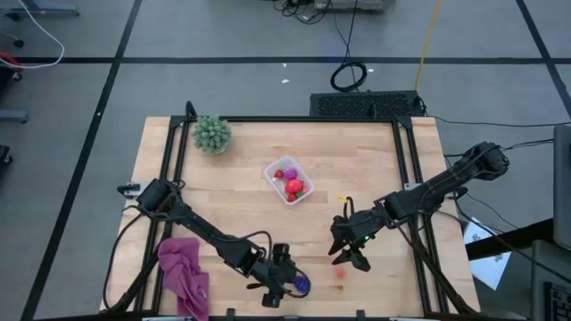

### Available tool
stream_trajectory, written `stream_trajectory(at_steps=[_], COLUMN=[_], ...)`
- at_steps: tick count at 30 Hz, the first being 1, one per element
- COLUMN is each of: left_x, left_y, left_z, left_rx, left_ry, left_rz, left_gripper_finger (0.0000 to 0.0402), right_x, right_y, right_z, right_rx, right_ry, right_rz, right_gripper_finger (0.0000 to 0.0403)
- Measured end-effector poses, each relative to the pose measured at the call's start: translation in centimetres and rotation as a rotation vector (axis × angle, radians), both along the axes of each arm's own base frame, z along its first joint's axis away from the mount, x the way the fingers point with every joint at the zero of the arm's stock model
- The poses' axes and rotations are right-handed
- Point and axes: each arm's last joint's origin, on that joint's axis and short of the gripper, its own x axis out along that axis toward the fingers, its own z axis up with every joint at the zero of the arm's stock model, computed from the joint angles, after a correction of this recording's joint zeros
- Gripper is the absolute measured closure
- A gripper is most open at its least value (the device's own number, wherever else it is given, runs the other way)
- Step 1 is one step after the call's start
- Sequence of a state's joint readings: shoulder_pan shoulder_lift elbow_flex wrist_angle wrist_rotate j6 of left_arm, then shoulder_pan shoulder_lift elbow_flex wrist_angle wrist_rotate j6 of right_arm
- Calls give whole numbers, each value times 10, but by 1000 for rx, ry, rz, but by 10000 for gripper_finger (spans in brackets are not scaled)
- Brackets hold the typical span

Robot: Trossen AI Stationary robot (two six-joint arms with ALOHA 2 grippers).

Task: Pick and placing Produce into tupperware
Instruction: Put the grapes into the transparent bin

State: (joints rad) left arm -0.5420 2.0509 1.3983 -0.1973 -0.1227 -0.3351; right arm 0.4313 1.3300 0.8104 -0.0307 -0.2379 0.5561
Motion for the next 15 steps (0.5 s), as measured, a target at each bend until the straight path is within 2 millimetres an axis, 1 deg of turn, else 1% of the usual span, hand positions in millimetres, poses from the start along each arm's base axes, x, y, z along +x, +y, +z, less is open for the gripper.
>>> stream_trajectory(at_steps=[4,10,14,15], left_x=[5,10,12,13], left_y=[2,7,7,6], left_z=[-5,-7,-5,-7], left_rx=[6,12,3,2], left_ry=[-22,-29,-55,-58], left_rz=[-6,-12,-27,-31], left_gripper_finger=[105,105,105,105], right_x=[0,0,0,0], right_y=[0,0,0,0], right_z=[0,0,0,0], right_rx=[1,2,3,2], right_ry=[-1,-2,-3,-4], right_rz=[0,1,1,1], right_gripper_finger=[252,252,252,252])
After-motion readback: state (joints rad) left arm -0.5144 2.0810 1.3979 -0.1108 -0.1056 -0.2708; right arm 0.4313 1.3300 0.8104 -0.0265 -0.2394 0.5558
